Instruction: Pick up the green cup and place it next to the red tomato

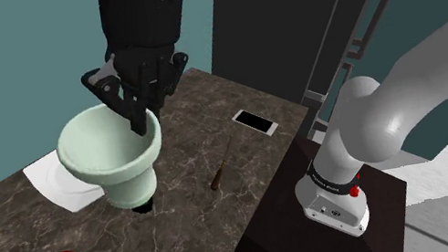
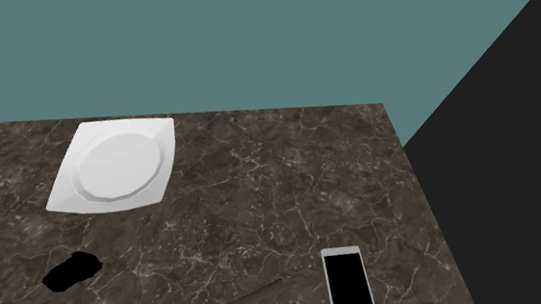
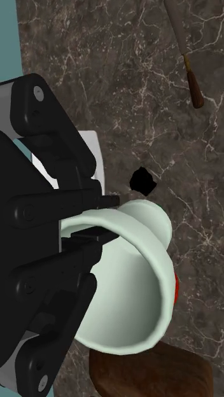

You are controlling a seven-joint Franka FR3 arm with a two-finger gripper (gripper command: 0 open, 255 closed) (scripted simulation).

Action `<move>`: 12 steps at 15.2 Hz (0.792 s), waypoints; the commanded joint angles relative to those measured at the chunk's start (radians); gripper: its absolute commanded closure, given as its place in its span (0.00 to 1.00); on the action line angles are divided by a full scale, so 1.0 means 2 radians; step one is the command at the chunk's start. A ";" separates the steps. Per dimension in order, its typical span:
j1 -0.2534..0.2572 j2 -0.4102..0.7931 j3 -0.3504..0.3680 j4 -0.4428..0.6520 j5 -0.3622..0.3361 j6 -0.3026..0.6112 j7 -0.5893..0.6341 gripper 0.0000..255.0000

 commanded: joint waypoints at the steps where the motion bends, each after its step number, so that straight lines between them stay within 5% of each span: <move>1: -0.001 0.020 0.026 0.021 -0.004 0.004 0.029 1.00; 7: -0.005 0.091 0.110 0.091 -0.038 0.009 0.124 1.00; 12: -0.009 0.187 0.196 0.167 -0.114 0.007 0.226 1.00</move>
